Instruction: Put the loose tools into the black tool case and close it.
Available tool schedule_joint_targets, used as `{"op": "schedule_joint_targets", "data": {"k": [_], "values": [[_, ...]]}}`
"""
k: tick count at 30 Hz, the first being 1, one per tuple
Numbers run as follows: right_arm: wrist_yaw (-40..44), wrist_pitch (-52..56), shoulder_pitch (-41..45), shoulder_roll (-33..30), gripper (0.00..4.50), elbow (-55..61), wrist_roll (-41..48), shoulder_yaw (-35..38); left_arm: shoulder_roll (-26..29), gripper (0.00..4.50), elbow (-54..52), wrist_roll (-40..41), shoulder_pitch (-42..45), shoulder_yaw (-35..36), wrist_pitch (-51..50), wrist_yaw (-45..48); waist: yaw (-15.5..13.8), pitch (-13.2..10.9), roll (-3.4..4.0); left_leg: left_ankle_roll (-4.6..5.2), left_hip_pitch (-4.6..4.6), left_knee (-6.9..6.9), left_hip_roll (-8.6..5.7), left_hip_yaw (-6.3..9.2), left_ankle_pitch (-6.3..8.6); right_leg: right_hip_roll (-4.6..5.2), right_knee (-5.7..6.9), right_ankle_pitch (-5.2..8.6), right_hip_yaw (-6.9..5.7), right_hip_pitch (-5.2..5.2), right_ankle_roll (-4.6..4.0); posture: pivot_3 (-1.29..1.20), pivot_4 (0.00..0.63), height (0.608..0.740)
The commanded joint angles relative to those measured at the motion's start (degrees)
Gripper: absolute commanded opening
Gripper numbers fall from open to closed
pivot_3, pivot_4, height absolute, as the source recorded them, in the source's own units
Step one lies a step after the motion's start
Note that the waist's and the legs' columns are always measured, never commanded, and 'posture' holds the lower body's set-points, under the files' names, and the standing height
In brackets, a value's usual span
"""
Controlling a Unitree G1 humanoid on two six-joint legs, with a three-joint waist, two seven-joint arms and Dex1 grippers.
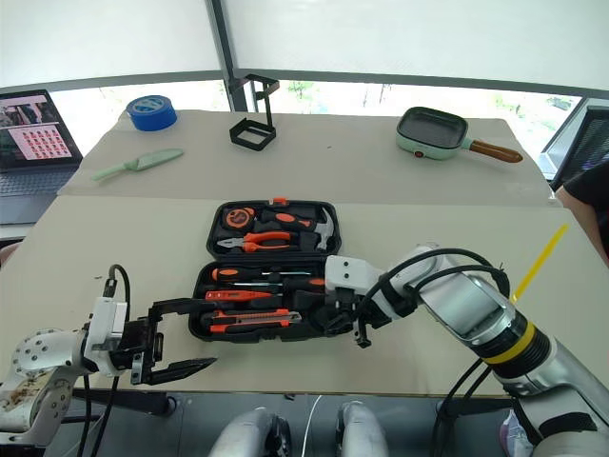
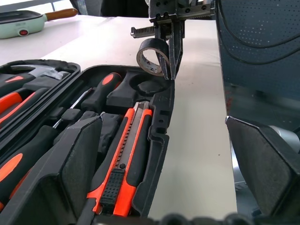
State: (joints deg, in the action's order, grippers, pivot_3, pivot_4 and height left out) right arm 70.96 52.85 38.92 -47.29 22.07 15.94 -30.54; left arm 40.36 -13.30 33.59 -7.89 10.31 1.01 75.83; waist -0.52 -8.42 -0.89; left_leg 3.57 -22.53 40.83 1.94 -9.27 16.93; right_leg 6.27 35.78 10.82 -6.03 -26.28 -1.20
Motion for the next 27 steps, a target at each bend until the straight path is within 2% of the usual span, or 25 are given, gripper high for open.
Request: {"op": "schedule_joint_targets", "data": {"k": [1, 3, 5, 6, 8, 10, 16, 20, 25, 27], "values": [[0.00, 0.03, 0.34, -0.13, 0.01, -0.27, -1.31, -2.15, -0.40, 4.50, -2.33, 0.06, -0.63, 0.57, 1.22, -0.78, 0.02, 0.00, 0.00, 0.01, 0.00, 0.00, 0.00, 0.00, 0.00, 0.00, 0.00, 0.00, 0.00, 0.00, 0.00, 0.00, 0.150, 0.740], [0.41, -0.41, 0.80, -0.96, 0.01, -0.75, -2.35, -3.31, -0.57, 4.50, -2.57, 0.03, -0.92, 0.51, 1.31, -1.00, 0.03, 0.00, 0.00, 0.01, 0.00, 0.00, 0.00, 0.00, 0.00, 0.00, 0.00, 0.00, 0.00, 0.00, -0.01, 0.00, 0.150, 0.740], [0.02, -0.45, 1.35, -0.48, 0.87, -1.22, -2.54, -3.09, -0.68, 4.50, -2.51, 0.02, -1.34, 0.66, 1.56, -0.97, 0.04, 0.00, 0.00, 0.00, 0.02, 0.00, 0.00, 0.00, 0.00, 0.00, 0.00, 0.00, 0.01, 0.02, 0.01, 0.00, 0.150, 0.740], [-0.23, -0.53, 1.40, -0.22, 1.05, -1.37, -2.57, -2.80, -0.73, 4.50, -2.58, -0.05, -1.49, 0.62, 1.65, -1.05, 0.02, 0.00, 0.00, -0.02, 0.03, 0.00, 0.00, 0.00, 0.01, 0.01, 0.00, 0.01, 0.01, 0.02, 0.02, 0.00, 0.150, 0.740], [-0.19, -0.03, 1.98, 0.39, 1.87, -0.99, -2.07, -2.39, -0.84, 4.50, -2.46, -0.08, -1.76, 0.65, 1.87, -1.03, -0.05, -0.01, -0.01, -0.25, 0.02, 0.00, 0.00, 0.00, 0.14, 0.01, 0.00, 0.04, 0.00, 0.02, 0.05, 0.00, 0.150, 0.740], [-0.05, 0.40, 2.35, 0.78, 2.40, -0.60, -1.53, -2.08, -0.91, 4.50, -2.42, -0.12, -1.98, 0.62, 2.04, -1.00, 0.00, -0.01, 0.00, -0.26, -0.02, 0.00, 0.00, -0.01, 0.14, 0.02, 0.00, 0.03, 0.01, -0.03, 0.05, 0.00, 0.150, 0.740], [2.38, 1.12, 2.83, -0.34, 4.48, 1.45, 1.72, 0.49, -1.16, 4.50, -1.69, -0.19, -1.60, 0.58, 2.35, -1.19, 0.08, -0.02, 0.00, -0.25, 0.00, 0.00, 0.01, 0.00, 0.13, -0.01, 0.01, 0.02, 0.00, -0.01, 0.05, 0.00, 0.150, 0.740], [3.98, -0.11, 2.01, -2.55, 4.48, 1.39, 4.66, 4.55, -2.06, 4.50, -1.74, 1.93, -1.25, 2.25, -0.10, -4.43, 0.03, -0.03, 0.00, -0.22, -0.01, 0.00, 0.00, 0.00, 0.15, 0.01, 0.00, 0.02, 0.00, -0.02, 0.05, 0.00, 0.150, 0.740], [5.87, -4.14, -2.62, -4.58, 4.48, -1.41, 10.68, 15.44, -1.70, 4.50, -0.18, 2.02, -2.32, 7.20, -4.90, -11.77, -0.10, -0.05, -0.04, 0.01, -0.02, -0.01, 0.00, 0.04, 0.09, 0.01, -0.04, 0.01, -0.01, 0.00, 0.05, 0.00, 0.150, 0.740], [3.91, -8.03, -5.14, -3.74, 4.48, -3.62, 10.83, 19.69, -1.74, 4.50, 0.98, 3.16, -2.42, 9.76, -6.15, -13.36, -0.11, -0.05, -0.05, 0.12, -0.02, -0.04, 0.00, 0.03, 0.03, 0.01, -0.06, 0.01, -0.01, 0.00, 0.05, 0.00, 0.150, 0.740]]}}
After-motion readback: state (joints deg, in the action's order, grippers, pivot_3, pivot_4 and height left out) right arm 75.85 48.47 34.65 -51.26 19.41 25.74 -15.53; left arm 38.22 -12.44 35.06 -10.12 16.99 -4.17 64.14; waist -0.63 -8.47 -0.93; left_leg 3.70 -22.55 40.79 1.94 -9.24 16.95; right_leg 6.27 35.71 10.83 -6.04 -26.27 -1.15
